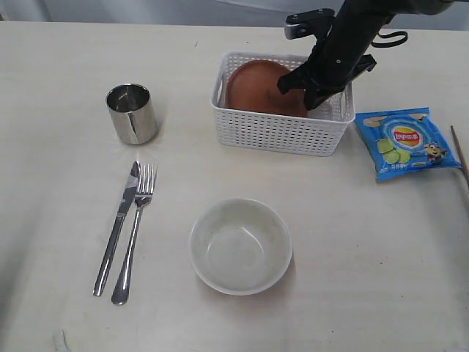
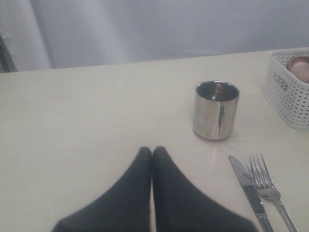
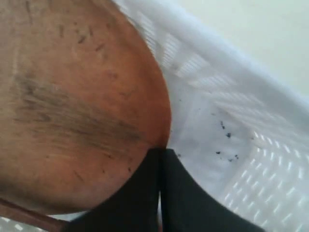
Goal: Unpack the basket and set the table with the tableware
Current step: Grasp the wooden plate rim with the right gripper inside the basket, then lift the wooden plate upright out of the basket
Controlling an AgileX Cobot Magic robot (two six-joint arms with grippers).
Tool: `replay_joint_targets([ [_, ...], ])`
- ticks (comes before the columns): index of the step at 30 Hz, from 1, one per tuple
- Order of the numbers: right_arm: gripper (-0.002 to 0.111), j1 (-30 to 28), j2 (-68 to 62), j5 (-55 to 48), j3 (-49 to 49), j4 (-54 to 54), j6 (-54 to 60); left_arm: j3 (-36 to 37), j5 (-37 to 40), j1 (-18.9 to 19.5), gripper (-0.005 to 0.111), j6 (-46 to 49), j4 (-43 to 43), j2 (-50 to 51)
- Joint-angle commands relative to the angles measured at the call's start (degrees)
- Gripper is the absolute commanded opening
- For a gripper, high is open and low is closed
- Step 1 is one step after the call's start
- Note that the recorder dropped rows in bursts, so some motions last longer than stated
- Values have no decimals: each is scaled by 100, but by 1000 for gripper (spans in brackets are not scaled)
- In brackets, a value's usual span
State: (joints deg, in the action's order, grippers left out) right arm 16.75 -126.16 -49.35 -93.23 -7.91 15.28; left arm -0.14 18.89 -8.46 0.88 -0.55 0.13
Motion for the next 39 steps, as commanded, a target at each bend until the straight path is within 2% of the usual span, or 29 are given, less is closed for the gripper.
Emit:
replay_joint_targets([
  [1, 0, -1, 5, -58, 0, -249, 224, 14, -48, -33, 0, -15, 13, -13],
  [13, 0, -1, 140, -66, 0, -1574, 1178, 14, -48, -33, 0, -15, 13, -13],
  [26, 0, -1, 477, -80, 0, -1617, 1292, 14, -48, -33, 0, -15, 13, -13],
  [27, 4, -1, 420, -188, 0, -1604, 1292, 14, -48, -33, 0, -15, 13, -13],
  [28, 22, -1, 347, -199, 0, -1604, 1153, 14, -48, -33, 0, -15, 13, -13],
  [29, 34, -1, 317, -183, 0, -1604, 1089, 14, -48, -33, 0, -15, 13, -13],
  [30, 55, -1, 262, -69, 0, -1580, 1014, 14, -48, -33, 0, -15, 13, -13],
  [31, 64, -1, 248, 76, 0, -1519, 924, 14, -48, -33, 0, -15, 13, -13],
  [34, 56, -1, 170, 326, 0, -1472, 921, 14, -48, -33, 0, -15, 13, -13],
  [39, 56, 8, -28, 404, 0, -1771, 1071, 14, -48, -33, 0, -15, 13, -13],
])
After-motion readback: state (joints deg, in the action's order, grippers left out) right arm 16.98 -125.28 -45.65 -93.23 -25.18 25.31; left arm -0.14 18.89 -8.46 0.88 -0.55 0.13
